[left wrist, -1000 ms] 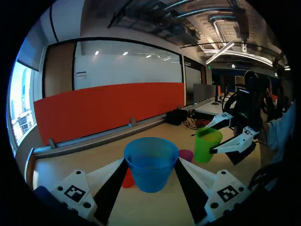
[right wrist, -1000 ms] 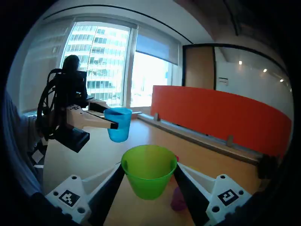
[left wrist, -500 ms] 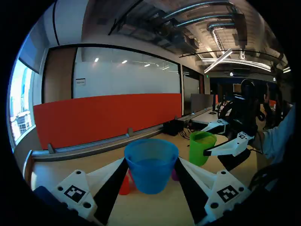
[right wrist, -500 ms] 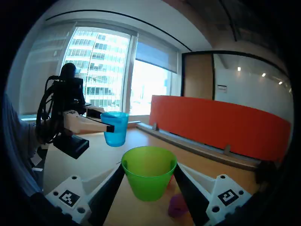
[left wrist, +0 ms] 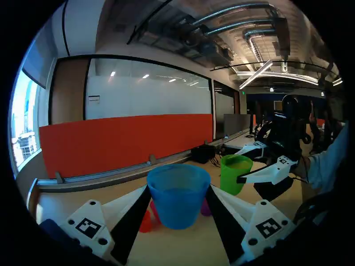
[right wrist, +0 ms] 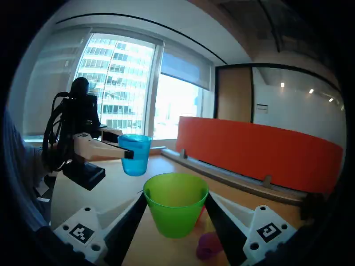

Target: Pour water

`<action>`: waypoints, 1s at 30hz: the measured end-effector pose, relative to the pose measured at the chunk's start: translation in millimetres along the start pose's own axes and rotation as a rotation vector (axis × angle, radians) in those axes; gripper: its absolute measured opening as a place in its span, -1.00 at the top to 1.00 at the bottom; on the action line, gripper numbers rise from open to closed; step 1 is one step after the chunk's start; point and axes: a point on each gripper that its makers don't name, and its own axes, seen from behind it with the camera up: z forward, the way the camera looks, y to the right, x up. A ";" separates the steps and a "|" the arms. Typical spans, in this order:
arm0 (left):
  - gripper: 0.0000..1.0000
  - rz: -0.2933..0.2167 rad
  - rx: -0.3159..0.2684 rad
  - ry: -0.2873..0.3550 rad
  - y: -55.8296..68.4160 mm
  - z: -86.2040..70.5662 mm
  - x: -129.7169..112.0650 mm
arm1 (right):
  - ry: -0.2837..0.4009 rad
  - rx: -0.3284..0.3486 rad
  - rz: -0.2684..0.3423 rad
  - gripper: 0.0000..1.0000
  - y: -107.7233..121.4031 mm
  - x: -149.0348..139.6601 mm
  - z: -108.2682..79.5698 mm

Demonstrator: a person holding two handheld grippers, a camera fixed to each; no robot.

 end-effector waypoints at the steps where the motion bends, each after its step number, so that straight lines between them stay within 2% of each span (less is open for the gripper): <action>1: -0.69 0.002 0.001 0.002 -0.1 0.0 0.9 | 0.000 0.002 0.001 -0.84 -0.4 0.9 0.2; 8: -0.69 0.018 0.010 0.023 -2.2 -1.3 8.7 | 0.005 0.012 0.004 -0.84 -1.9 5.9 1.3; 12: -0.69 0.045 0.016 0.035 -3.1 -1.9 14.1 | 0.004 0.020 0.002 -0.84 -3.9 7.3 2.5; 20: -0.69 0.134 0.029 0.057 -1.2 -5.2 26.8 | 0.004 0.056 0.012 -0.83 -14.2 7.8 7.3; 30: -0.69 0.269 0.057 0.073 0.4 0.1 42.1 | 0.011 0.099 0.015 -0.82 -30.0 8.1 13.5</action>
